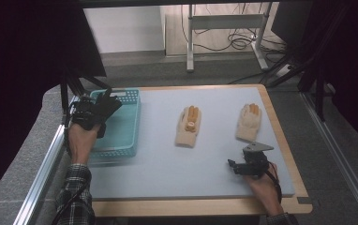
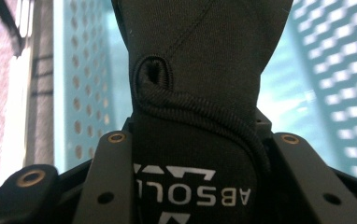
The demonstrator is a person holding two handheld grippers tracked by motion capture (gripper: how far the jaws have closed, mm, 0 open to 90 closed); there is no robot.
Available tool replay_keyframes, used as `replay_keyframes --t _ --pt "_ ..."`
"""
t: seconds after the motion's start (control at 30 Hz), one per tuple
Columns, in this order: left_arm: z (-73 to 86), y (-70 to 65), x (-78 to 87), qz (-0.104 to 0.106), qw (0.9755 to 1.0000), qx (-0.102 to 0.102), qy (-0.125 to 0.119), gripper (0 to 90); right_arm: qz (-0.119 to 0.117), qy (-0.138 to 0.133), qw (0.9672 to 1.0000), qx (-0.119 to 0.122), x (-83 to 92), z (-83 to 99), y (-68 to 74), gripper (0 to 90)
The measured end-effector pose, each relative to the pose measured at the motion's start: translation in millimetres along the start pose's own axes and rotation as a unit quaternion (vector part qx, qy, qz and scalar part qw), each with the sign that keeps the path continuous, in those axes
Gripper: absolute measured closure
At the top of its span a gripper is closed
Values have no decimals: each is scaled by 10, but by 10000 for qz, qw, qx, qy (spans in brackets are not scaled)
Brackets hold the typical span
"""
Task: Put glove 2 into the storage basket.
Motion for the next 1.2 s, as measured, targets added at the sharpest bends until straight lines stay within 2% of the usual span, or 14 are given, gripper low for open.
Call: replay_keyframes --t 0.23,0.33,0.47,0.63,0.87,0.9,0.93,1.0,1.03,1.1,1.2 --pt "-7 70 -306 -136 9982 37 583 579 0 0 10000 1 0 0 0 219" --pt "-31 63 -390 -160 9973 43 718 573 -3 1 10000 -2 0 0 0 219" --pt "-76 67 -489 -423 9945 -68 960 561 -5 -1 10000 -2 0 0 0 219" --pt "-92 60 -573 -323 9914 -112 1265 530 -7 0 10000 -2 1 0 -1 219" --pt "-42 83 -552 -190 9905 -84 1360 477 -1 -1 10000 3 0 0 0 219" --pt "-44 74 -548 -203 9904 -138 1359 457 -2 -1 10000 3 0 0 0 219" --pt "-51 69 -545 -251 9894 -207 1419 392 0 0 10000 1 0 0 1 219" --pt "-59 54 -537 -292 9894 -316 1385 269 -1 0 10000 -1 0 0 1 219" --pt "-68 49 -513 -206 9906 -326 1309 224 -1 0 10000 2 0 0 1 219" --pt "-82 40 -486 -85 9913 -302 1282 124 -1 -2 10000 4 0 1 0 219" --pt "-101 27 -407 -75 9924 -387 1163 51 -1 -1 10000 2 0 1 1 219"
Point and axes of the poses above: each handheld gripper's, and its own axes: x roughly backward along the jaws, z roughly out of its underside, y roughly to its left, the point moved 1 cm from there along -x, roughly forward along the jaws, and after that the axes turned 11 degrees about -x, right-handed, at the moved point
